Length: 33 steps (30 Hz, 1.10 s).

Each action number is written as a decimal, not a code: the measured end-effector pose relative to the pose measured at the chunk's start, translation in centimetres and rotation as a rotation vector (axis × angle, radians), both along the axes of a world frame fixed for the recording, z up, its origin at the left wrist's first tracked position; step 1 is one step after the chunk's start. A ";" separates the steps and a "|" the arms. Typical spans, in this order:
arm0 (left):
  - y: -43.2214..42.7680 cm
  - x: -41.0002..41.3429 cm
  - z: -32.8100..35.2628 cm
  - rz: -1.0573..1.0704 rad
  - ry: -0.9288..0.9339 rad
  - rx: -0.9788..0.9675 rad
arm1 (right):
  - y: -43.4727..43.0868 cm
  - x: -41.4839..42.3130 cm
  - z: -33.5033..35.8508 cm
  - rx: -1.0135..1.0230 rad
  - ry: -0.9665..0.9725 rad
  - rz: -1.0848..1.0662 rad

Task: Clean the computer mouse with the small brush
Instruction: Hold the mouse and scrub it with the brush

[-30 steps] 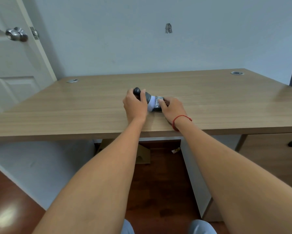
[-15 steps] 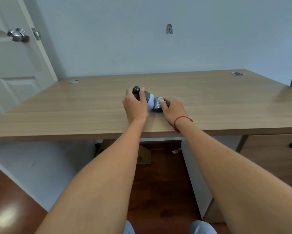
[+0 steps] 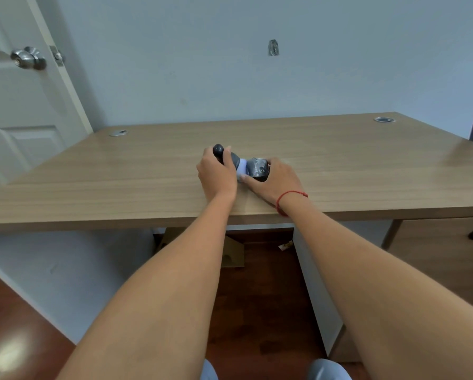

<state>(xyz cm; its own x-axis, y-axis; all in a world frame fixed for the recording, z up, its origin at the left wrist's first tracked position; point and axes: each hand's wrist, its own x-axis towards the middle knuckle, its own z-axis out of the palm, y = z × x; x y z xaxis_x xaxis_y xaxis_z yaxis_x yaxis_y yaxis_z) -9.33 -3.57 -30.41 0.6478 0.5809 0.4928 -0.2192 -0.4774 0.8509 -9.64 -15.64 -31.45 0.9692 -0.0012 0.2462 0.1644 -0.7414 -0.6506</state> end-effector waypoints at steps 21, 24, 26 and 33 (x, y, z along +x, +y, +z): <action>0.1 -0.1 0.0 0.049 -0.035 0.105 | -0.8 0.4 -0.1 -0.002 -0.024 0.079; -0.2 -0.5 0.5 -0.027 -0.152 0.075 | -0.6 0.4 -0.1 -0.061 -0.003 0.042; -0.1 -0.4 0.5 -0.051 -0.145 0.056 | -0.6 0.5 -0.1 -0.057 -0.014 0.043; 0.5 0.1 0.2 0.083 -0.083 -0.058 | -0.9 1.1 -0.2 -0.058 -0.003 0.124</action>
